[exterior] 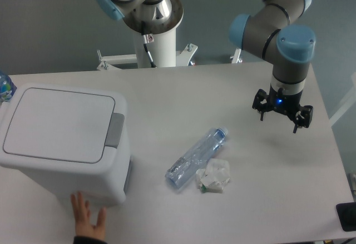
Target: Open the trash can
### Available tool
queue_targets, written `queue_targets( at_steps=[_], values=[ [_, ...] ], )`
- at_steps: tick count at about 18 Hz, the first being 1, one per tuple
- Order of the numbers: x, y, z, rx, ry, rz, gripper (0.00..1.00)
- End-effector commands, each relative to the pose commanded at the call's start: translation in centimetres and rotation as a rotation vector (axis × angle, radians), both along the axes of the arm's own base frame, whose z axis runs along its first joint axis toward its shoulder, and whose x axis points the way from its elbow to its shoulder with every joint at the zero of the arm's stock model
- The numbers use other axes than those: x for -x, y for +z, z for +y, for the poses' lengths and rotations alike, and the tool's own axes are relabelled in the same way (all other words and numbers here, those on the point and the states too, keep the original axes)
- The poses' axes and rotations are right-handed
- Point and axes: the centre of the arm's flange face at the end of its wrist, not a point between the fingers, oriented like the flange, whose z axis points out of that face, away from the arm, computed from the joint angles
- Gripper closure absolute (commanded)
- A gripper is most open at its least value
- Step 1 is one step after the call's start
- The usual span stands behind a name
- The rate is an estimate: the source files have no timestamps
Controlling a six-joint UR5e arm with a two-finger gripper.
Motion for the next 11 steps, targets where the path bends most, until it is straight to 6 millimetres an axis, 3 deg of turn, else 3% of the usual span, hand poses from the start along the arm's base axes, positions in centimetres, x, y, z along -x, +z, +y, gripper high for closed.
queue_targets(
  at_steps=[8, 11],
  values=[
    [-0.3, 0.1, 1.1, -0.038, -0.022, -0.007, 0.00],
    [-0.4, 0.6, 1.5, -0.104, 0.059, -0.016, 0.00]
  ],
)
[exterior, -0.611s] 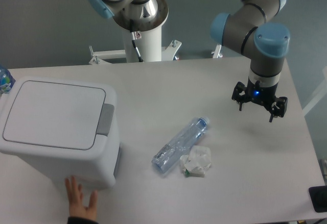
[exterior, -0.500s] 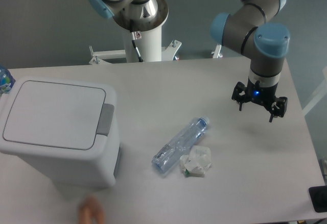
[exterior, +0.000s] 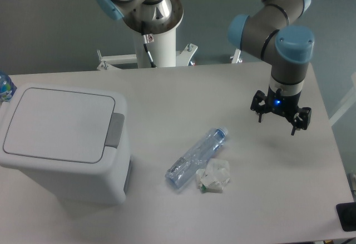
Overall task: Open the trash can
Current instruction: 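Move the open gripper over the bottle toward the trash can lid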
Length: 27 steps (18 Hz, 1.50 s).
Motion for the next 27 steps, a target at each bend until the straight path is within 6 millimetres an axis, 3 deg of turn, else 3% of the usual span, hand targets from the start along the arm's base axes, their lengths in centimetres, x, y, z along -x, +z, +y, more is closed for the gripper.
queue_targets(
  at_steps=[2, 8, 11, 13, 15, 18, 22, 25, 27],
  values=[
    [-0.2, 0.9, 1.0, -0.085, 0.096, -0.033, 0.00],
    [-0.9, 8.5, 7.5, -0.349, 0.316, -0.092, 0.00],
    [-3.5, 11.2, 11.3, -0.412, 0.341, -0.122, 0.00],
    [-5.2, 12.0, 13.0, -0.432, 0.364, -0.150, 0.00],
    [-7.7, 14.0, 14.4, -0.463, 0.361, -0.163, 0.00],
    [-9.9, 17.0, 14.5, -0.505, 0.406, -0.168, 0.00],
    [-14.8, 20.4, 15.1, -0.542, 0.396, -0.176, 0.00],
    [-17.3, 21.7, 15.4, -0.580, 0.392, -0.230, 0.00],
    [-19.8, 20.8, 15.5, -0.563, 0.384, -0.261, 0.00]
  ],
)
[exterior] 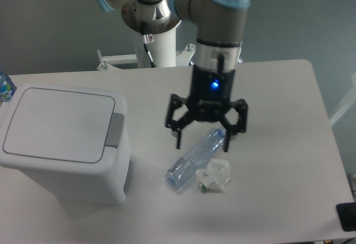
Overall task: Open the trash can
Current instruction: 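Move the open gripper over the bottle toward the trash can lid, then lower the gripper finger onto the grey button of the trash can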
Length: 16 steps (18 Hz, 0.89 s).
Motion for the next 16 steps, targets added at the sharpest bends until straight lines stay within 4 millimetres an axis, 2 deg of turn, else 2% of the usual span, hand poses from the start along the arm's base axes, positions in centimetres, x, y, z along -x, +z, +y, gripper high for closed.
queue_targets(
  at_steps=[2, 5, 7, 16],
  values=[
    [-2.9, -1.6, 0.4, 0.022, -0.039, -0.020, 0.00],
    [-3.9, -2.3, 0.2, 0.033, -0.049, -0.030, 0.00],
    [-4.6, -2.8, 0.8, 0.040, -0.067, -0.035, 0.00],
    [-4.6, -3.3, 1.1, 0.045, -0.072, -0.039, 0.00]
  ],
)
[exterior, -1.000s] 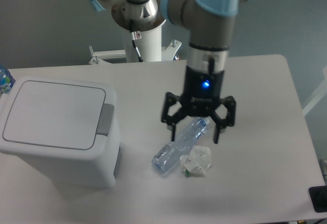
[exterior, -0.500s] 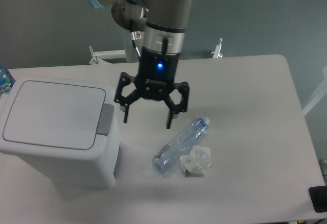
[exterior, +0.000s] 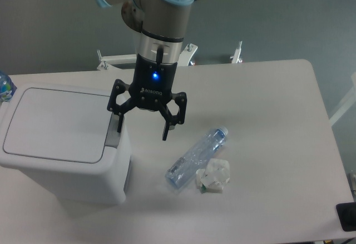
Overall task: Open the trash can
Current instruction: 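Hold the gripper on the button while the lid swings open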
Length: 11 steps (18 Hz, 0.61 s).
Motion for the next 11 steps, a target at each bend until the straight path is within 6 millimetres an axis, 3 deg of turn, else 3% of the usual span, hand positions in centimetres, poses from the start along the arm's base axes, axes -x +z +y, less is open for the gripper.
queue_targets(
  at_steps=[6, 9, 11],
  values=[
    [0.2, -0.2, 0.2, 0.002, -0.004, 0.001, 0.00],
    [0.8, 0.6, 0.5, -0.010, -0.001, 0.012, 0.00],
    [1.8, 2.2, 0.2, -0.031, 0.016, 0.039, 0.00]
  ],
)
